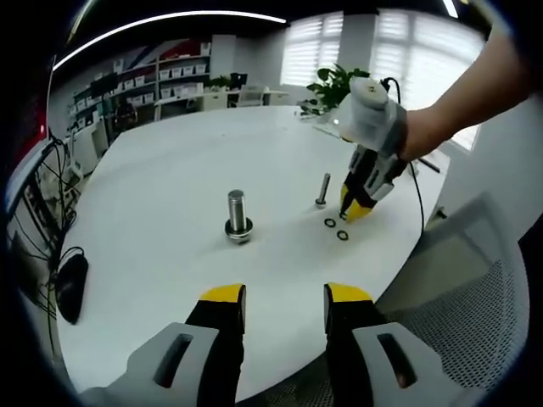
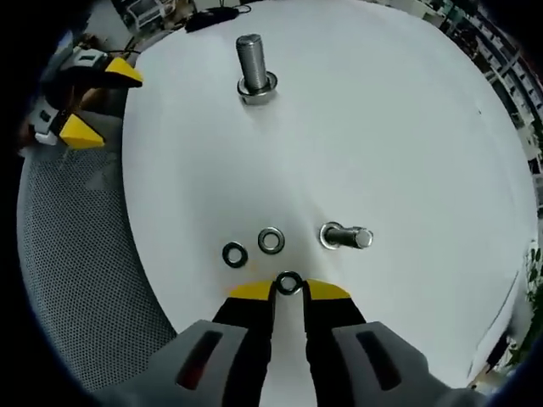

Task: Place the washer onto the threaded stud by aligning its center hole with the stud, sliding it down to the base, and recovering from edge contact or off-axis alignment until the washer reaches the visible bottom stop.

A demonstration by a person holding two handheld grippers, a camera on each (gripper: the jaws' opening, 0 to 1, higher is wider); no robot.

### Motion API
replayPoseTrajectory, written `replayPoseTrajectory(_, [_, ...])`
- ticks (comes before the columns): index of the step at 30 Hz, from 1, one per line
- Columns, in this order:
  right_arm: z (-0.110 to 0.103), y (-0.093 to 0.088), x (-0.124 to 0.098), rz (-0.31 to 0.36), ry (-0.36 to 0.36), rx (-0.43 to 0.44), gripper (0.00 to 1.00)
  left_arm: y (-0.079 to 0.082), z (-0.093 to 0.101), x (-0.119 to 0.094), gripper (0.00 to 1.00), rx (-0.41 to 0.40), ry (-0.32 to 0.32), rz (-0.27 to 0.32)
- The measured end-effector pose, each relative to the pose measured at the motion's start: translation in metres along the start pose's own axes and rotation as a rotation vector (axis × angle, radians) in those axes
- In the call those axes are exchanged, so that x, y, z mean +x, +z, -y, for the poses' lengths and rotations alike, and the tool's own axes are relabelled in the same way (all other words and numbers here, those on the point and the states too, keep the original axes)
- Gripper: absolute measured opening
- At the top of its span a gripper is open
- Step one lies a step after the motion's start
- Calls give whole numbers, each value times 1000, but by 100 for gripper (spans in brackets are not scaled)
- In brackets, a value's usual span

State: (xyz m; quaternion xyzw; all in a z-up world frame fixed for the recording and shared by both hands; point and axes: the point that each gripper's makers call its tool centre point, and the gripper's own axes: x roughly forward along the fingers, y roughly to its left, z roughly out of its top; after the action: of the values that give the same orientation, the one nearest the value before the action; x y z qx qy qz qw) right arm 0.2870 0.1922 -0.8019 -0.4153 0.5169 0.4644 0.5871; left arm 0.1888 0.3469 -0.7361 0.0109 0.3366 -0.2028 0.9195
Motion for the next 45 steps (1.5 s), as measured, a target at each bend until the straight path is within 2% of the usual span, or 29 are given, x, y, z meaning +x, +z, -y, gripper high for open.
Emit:
replayPoseTrajectory(5, [2,1,2,-73,11,21,16,-1,0,0,35,1,-1,-5])
replayPoseTrajectory(8, [1,0,2,-117,14,-32,16,-1,-1,0,35,2,4,-4])
replayPoseTrajectory(11, [0,1,2,-137,20,-44,16,-1,-2,0,35,0,9,-5])
replayPoseTrajectory(16, [0,0,2,-169,-6,-9,16,-1,-3,0,35,-1,11,-6])
replayPoseTrajectory(28, [-1,-2,-1,-62,-47,22,15,-1,-2,0,34,1,7,-5])
replayPoseTrajectory(39, [-1,0,-1,-44,-46,48,14,0,-2,-1,34,5,5,-2])
replayPoseTrajectory(45, [0,-1,-2,-6,-52,76,14,0,-3,-1,34,1,9,1])
